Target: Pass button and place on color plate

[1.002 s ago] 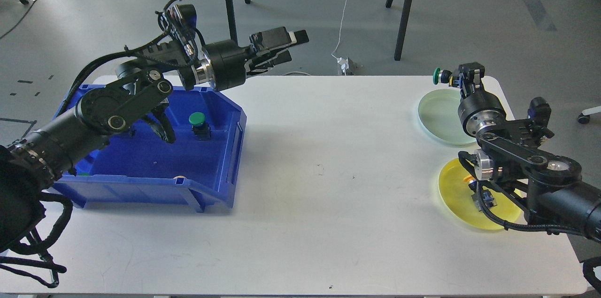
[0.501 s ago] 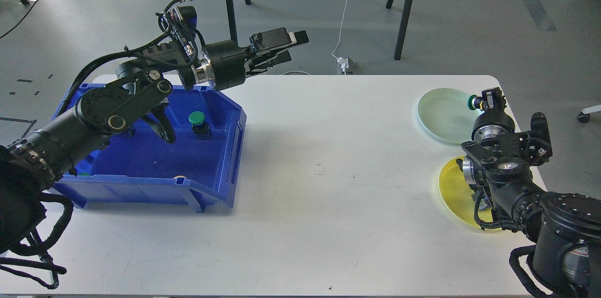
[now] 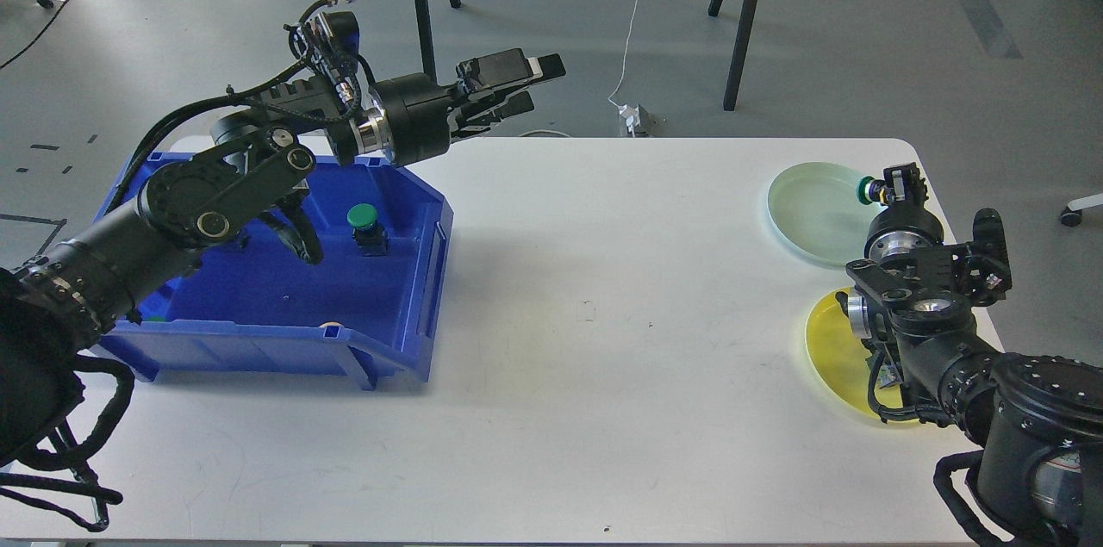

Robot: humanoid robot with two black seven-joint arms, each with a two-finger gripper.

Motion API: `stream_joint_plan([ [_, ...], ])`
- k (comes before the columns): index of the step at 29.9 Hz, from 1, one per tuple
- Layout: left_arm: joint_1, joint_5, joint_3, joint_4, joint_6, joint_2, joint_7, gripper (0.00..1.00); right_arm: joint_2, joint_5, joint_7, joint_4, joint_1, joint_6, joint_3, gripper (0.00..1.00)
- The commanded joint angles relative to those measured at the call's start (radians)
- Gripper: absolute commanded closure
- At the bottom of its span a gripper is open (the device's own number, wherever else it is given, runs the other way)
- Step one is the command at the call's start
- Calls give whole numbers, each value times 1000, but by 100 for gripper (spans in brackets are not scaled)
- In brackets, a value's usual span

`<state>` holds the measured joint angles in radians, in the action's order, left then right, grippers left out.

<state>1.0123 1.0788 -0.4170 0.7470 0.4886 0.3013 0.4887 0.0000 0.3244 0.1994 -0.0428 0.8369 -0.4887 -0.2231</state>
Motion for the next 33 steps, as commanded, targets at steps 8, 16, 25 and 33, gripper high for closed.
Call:
stream_joint_plan([
  [8, 0, 0, 1, 0, 0, -1, 0, 6, 0, -1, 6, 0, -4, 0, -2, 41],
  [16, -1, -2, -2, 0, 0, 1, 0, 6, 0, -1, 11, -3, 1, 0, -4, 31],
  [25, -26, -144, -8, -50, 0, -5, 0, 2, 0, -2, 12, -167, 51, 0, -97, 1],
  [33, -9, -468, -28, -149, 0, 50, 0, 2, -225, -4, 12, -789, -2, 0, -430, 1],
])
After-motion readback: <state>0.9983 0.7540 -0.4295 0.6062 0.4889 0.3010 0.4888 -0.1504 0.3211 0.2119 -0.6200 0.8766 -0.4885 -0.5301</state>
